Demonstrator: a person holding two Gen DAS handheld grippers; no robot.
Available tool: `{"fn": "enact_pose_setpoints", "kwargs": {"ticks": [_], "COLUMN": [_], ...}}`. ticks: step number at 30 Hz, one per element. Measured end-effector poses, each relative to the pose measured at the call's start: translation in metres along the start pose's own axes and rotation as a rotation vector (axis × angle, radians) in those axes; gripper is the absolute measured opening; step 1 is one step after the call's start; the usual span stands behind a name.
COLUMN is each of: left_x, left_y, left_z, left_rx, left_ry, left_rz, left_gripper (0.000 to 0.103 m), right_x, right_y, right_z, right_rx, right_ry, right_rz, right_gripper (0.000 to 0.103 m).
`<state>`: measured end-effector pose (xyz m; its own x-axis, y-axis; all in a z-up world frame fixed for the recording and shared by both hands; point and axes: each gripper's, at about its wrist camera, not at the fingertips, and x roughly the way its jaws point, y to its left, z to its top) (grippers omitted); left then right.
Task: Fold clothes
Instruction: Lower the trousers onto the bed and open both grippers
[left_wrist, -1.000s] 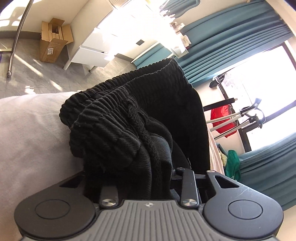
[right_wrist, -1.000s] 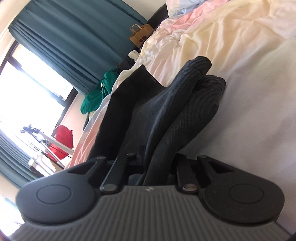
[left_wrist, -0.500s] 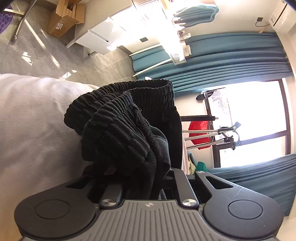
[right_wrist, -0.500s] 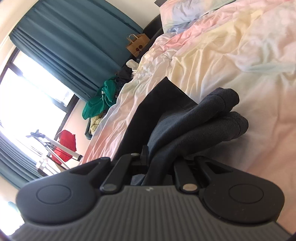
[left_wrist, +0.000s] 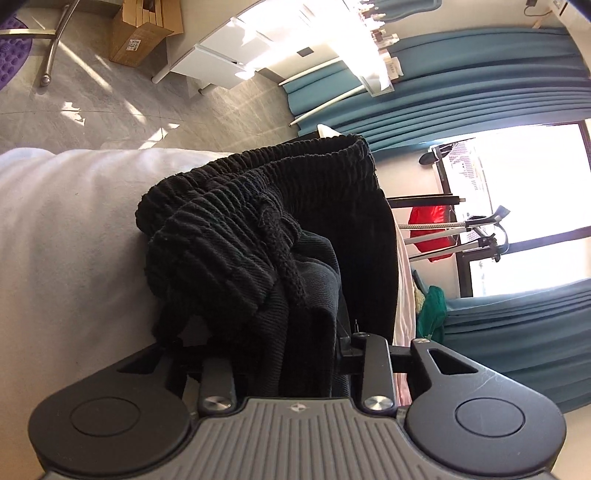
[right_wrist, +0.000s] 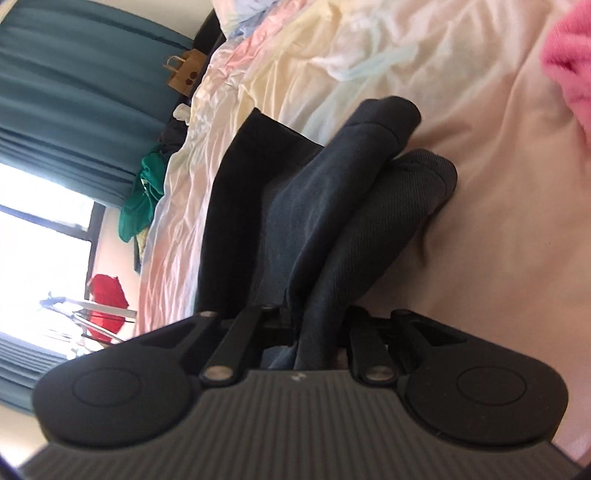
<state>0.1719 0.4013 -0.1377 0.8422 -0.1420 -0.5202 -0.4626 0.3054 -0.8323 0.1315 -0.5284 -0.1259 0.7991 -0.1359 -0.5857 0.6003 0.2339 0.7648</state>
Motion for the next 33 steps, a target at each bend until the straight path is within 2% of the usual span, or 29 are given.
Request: {"fn": "enact_pose_setpoints", "kwargs": {"ticks": [1,3,5,7,8,10,12,14,17,22,27,30,33], "left_x": [-0.007,-0.019,-0.041,-0.06,-0.072,-0.087,-0.092,-0.088,-0.081,-0.046,0.001,0.027,0.046], "left_y": [-0.001,-0.003,-0.015,-0.023,-0.028,-0.041,-0.058,-0.085,-0.122,-0.148,-0.143,-0.13,-0.117], "left_z": [-0.005,-0.013,-0.032,-0.048,-0.06,-0.087,-0.115,-0.154,-0.209,-0.292,-0.357,-0.385,-0.406], "left_rx": [0.005,0.016,0.059,0.127,0.18,0.291,0.427,0.614,0.885,1.221,1.505,1.668,1.775], "left_ry": [-0.005,-0.015,-0.034,-0.054,-0.068,-0.082,-0.069,-0.037,0.008,0.121,0.217,0.22,0.2], "left_rz": [0.002,-0.002,-0.007,-0.001,-0.002,-0.008,0.007,0.011,-0.015,-0.046,-0.084,-0.104,-0.102], "left_gripper": [0.044,0.058,0.065,0.066,0.068,0.077,0.078,0.078,0.078,0.077,0.071,0.068,0.062], "right_x": [-0.005,-0.016,-0.027,-0.038,-0.044,-0.054,-0.065,-0.066,-0.063,-0.069,-0.042,-0.026,-0.007], "right_y": [-0.003,-0.008,-0.014,-0.019,-0.022,-0.027,-0.033,-0.037,-0.035,-0.03,-0.03,-0.03,-0.034], "right_z": [0.0,0.0,0.0,0.0,0.0,0.0,0.0,0.001,0.004,0.011,0.007,0.005,0.004], "right_rx": [0.015,0.045,0.074,0.104,0.119,0.149,0.178,0.191,0.182,0.152,0.169,0.181,0.218], "right_ry": [-0.015,-0.044,-0.073,-0.102,-0.117,-0.146,-0.173,-0.157,-0.14,-0.187,-0.031,0.061,0.116], "right_rz": [0.005,0.016,0.027,0.038,0.044,0.055,0.071,0.12,0.141,0.185,0.203,0.213,0.215], "right_gripper": [0.015,0.022,0.037,0.058,0.06,0.06,0.06,0.06,0.06,0.06,0.06,0.06,0.06]}}
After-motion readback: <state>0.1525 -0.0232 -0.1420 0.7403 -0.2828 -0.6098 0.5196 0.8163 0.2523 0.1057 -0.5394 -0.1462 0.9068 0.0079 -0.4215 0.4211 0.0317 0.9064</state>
